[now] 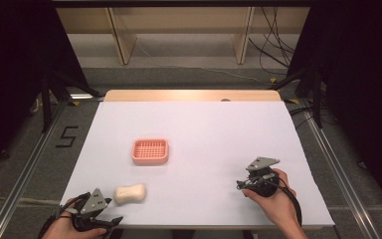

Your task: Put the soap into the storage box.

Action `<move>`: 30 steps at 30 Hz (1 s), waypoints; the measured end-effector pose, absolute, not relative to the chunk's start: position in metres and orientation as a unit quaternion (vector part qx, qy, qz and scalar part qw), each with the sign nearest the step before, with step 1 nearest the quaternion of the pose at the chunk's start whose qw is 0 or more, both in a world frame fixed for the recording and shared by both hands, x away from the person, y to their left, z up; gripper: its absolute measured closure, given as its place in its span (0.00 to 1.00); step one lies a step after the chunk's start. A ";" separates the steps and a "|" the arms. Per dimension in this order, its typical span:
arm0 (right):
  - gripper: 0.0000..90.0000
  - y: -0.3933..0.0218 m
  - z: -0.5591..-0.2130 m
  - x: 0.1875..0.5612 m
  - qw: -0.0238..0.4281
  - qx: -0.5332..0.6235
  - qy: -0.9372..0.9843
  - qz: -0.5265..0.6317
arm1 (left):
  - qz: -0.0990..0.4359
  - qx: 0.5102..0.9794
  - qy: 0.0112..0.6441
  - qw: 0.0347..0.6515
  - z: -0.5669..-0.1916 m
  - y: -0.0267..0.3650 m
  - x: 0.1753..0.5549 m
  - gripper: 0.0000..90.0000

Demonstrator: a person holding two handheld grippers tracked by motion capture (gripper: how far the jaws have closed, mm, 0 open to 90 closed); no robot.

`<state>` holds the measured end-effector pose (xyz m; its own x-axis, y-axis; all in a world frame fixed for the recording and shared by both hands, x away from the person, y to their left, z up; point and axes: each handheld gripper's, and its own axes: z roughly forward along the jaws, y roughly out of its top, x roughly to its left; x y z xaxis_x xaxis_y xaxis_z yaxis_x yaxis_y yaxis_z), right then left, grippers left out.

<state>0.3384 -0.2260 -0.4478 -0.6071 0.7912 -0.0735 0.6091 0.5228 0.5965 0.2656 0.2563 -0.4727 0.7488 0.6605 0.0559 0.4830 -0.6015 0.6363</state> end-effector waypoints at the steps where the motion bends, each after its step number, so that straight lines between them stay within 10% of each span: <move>1: 0.45 -0.226 -0.449 0.338 0.174 0.406 0.856 0.267 | 0.145 0.883 0.324 0.307 -0.470 0.256 0.268 0.33; 30: 0.48 -0.227 -0.456 0.330 0.169 0.401 0.862 0.260 | 0.068 0.973 0.196 0.103 -0.441 0.219 0.344 0.32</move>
